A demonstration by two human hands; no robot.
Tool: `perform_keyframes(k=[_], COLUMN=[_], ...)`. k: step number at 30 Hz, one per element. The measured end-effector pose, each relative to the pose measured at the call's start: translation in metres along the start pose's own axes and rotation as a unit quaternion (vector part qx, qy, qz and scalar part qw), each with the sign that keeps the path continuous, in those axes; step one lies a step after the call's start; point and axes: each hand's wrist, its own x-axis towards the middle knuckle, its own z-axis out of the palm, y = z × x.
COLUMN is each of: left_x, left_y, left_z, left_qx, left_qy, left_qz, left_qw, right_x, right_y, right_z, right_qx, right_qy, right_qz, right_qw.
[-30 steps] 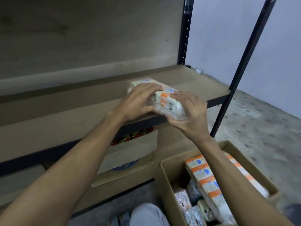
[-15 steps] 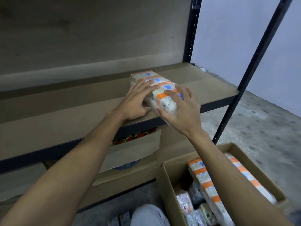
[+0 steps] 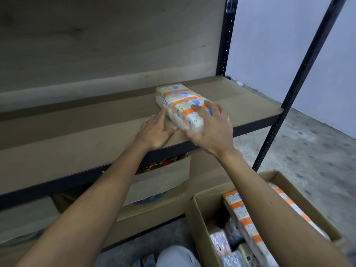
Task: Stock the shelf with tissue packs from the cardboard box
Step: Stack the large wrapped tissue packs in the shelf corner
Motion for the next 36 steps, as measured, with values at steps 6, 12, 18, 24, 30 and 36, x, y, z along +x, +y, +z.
perform_keyframes(k=[6,12,18,24,30,36], left_x=[0.006,0.013,0.033,0.060,0.086,0.103], left_y=[-0.001,0.006,0.026,0.048,0.066,0.071], left_z=[0.002,0.004,0.015,0.025,0.036,0.044], left_qx=[0.090,0.100,0.099,0.090,0.084,0.075], left_qy=[-0.021,-0.014,-0.019,-0.033,-0.032,-0.011], left_qz=[-0.001,-0.015,-0.001,0.025,0.042,0.044], left_qw=[0.996,0.995,0.995,0.995,0.995,0.996], right_x=[0.005,0.018,0.036,0.057,0.076,0.099], right_y=[0.003,0.021,0.053,0.088,0.115,0.142], right_z=[0.006,0.008,0.003,0.000,-0.003,-0.003], right_qx=[-0.023,-0.028,-0.026,-0.039,-0.051,-0.047], right_qy=[0.014,0.012,-0.001,-0.017,-0.033,-0.041], right_qz=[-0.003,0.016,0.060,0.077,0.095,0.108], right_qw=[1.000,0.999,0.998,0.996,0.994,0.992])
